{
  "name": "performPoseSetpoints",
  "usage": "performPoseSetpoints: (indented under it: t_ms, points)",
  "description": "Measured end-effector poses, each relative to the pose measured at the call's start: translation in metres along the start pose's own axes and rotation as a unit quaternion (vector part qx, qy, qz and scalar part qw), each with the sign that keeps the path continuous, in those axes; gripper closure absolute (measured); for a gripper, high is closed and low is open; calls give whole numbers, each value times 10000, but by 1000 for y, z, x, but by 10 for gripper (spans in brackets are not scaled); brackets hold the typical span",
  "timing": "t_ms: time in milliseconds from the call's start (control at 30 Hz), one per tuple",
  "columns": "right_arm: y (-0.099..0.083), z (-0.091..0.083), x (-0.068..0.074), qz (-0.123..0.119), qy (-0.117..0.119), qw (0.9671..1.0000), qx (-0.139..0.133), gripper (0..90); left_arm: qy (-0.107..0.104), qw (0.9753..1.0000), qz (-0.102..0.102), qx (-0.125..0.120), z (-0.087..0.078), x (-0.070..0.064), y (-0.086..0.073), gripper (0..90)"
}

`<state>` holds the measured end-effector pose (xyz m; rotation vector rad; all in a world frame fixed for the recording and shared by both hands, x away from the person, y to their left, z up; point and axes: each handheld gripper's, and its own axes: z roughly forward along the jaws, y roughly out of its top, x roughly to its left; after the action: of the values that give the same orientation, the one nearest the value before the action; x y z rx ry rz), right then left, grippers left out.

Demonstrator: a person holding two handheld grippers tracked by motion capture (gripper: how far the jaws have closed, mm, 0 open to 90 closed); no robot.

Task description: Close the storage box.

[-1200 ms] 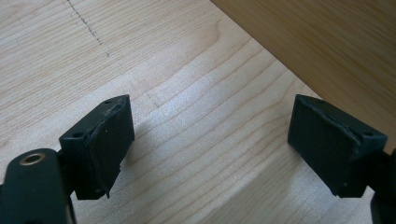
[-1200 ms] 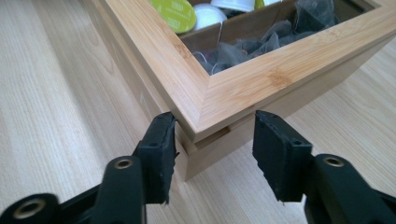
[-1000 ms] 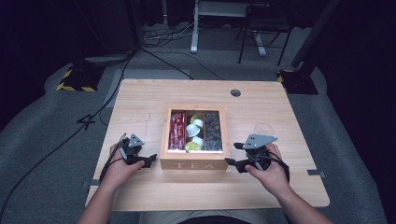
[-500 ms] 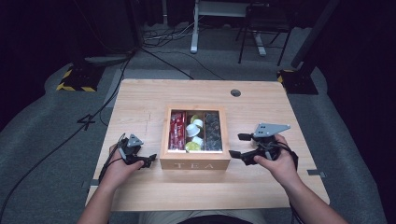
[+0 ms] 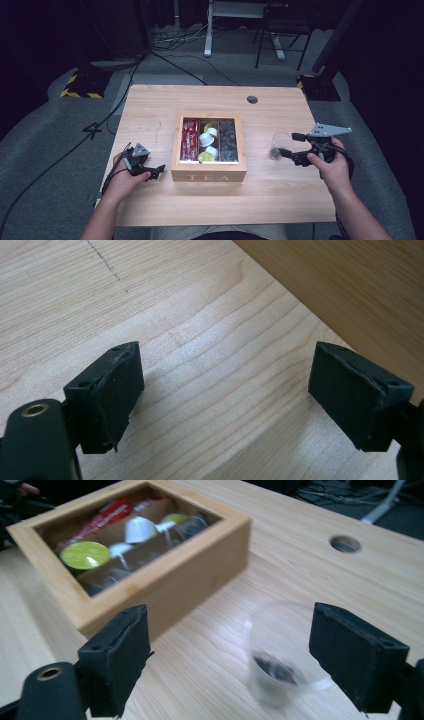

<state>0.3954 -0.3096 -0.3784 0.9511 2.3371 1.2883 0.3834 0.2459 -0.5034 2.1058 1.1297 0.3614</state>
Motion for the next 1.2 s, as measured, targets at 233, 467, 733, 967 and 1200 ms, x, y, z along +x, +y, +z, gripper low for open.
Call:
performPoseSetpoints:
  t_ms: [233, 467, 733, 967, 1200]
  points:
    - [-24, -14, -32, 258, -342, 9991, 3, 198, -101, 9999, 13, -13, -1, 3, -1, 149]
    - [-51, -17, -58, 457, -596, 9970, 200, 193, 29, 9995, 294, 54, -1, 5, -1, 150]
    - [-83, -5, -73, 575, -722, 9951, 364, 190, 21, 9991, 406, 91, -2, 7, -2, 149]
    - [-102, 2, -78, 636, -833, 9930, 550, 184, 13, 9990, 438, 106, -3, 8, -2, 148]
    - [-119, 10, -84, 716, -860, 9909, 752, 174, 7, 9991, 402, 110, -3, 8, -2, 145]
